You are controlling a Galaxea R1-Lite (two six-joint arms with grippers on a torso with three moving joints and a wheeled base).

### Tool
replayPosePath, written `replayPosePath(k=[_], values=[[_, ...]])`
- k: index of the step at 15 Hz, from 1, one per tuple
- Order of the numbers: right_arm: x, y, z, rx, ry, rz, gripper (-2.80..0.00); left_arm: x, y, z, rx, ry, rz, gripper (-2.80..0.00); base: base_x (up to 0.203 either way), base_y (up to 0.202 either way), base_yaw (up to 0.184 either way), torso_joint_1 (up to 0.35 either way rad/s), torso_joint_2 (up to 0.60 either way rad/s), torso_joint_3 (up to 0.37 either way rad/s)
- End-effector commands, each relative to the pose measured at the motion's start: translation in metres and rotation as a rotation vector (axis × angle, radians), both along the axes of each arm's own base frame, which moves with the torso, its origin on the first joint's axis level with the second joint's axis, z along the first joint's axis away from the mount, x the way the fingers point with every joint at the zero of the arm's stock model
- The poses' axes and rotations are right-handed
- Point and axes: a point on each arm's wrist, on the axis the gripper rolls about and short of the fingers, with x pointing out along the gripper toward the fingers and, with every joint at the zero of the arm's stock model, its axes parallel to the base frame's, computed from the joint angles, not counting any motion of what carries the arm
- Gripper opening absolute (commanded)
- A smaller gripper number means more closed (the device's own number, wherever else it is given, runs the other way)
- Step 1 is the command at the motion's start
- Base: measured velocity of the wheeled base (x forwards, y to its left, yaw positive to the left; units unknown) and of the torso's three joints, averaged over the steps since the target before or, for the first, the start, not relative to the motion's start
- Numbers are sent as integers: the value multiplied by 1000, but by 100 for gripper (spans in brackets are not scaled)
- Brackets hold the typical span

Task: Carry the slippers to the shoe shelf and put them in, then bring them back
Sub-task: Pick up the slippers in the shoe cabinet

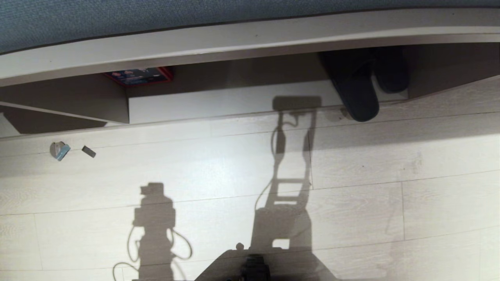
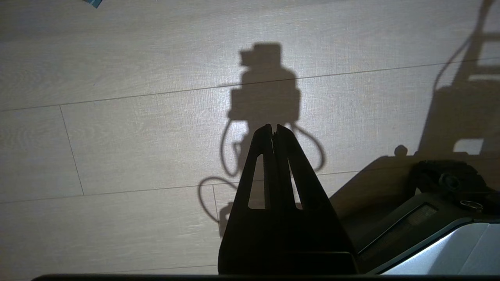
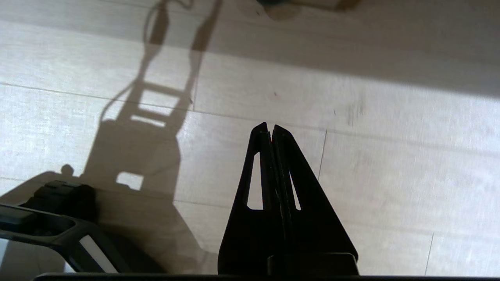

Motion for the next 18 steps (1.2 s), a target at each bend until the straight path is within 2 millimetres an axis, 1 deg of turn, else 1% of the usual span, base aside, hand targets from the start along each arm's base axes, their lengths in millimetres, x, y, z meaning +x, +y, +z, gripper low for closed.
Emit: replayPosePath(k=[1,2,4,6,9,18], values=[[3,0,-30,44,1,-18,-280,0,0,0,0,1,0,-280,0,0,0,0,0,0],[7,0,-41,47,25,-22,-280,0,0,0,0,1,0,-280,0,0,0,0,0,0],[8,-1,-52,48,109,-36,-280,0,0,0,-2,1,2,-280,0,0,0,0,0,0],[8,-1,-55,53,145,-43,-280,0,0,0,-3,1,0,-280,0,0,0,0,0,0],[8,-1,-55,111,150,-41,-280,0,0,0,-5,1,0,-280,0,0,0,0,0,0],[8,-1,-55,75,144,-42,-280,0,0,0,-5,2,0,-280,0,0,0,0,0,0]])
